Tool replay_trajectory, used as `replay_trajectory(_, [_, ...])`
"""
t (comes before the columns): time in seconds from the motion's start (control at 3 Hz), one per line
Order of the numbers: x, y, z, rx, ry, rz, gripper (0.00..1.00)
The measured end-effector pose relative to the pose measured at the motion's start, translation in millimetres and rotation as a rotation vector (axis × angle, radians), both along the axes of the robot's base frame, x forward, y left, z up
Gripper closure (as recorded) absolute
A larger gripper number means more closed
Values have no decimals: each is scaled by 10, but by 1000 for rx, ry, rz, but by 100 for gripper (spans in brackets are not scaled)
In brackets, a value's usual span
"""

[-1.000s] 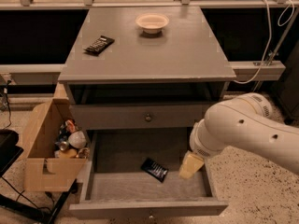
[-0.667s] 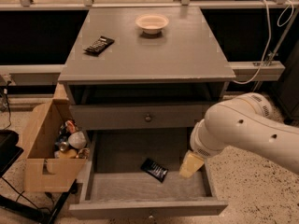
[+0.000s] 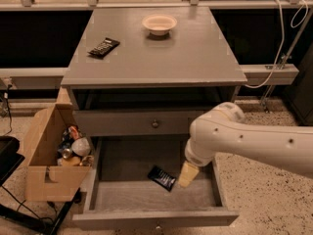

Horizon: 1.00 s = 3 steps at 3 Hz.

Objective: Pick rxbar blueberry from middle drawer and place on counter

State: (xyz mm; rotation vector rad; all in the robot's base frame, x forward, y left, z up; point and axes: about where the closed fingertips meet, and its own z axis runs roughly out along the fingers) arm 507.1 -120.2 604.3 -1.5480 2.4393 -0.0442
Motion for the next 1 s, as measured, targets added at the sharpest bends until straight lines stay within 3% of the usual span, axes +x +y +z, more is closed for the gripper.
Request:
replay_trajectory(0.33, [239, 18, -588, -34, 43, -68, 0])
replay_trajectory(1.0, [606, 51, -1464, 24, 65, -169, 0])
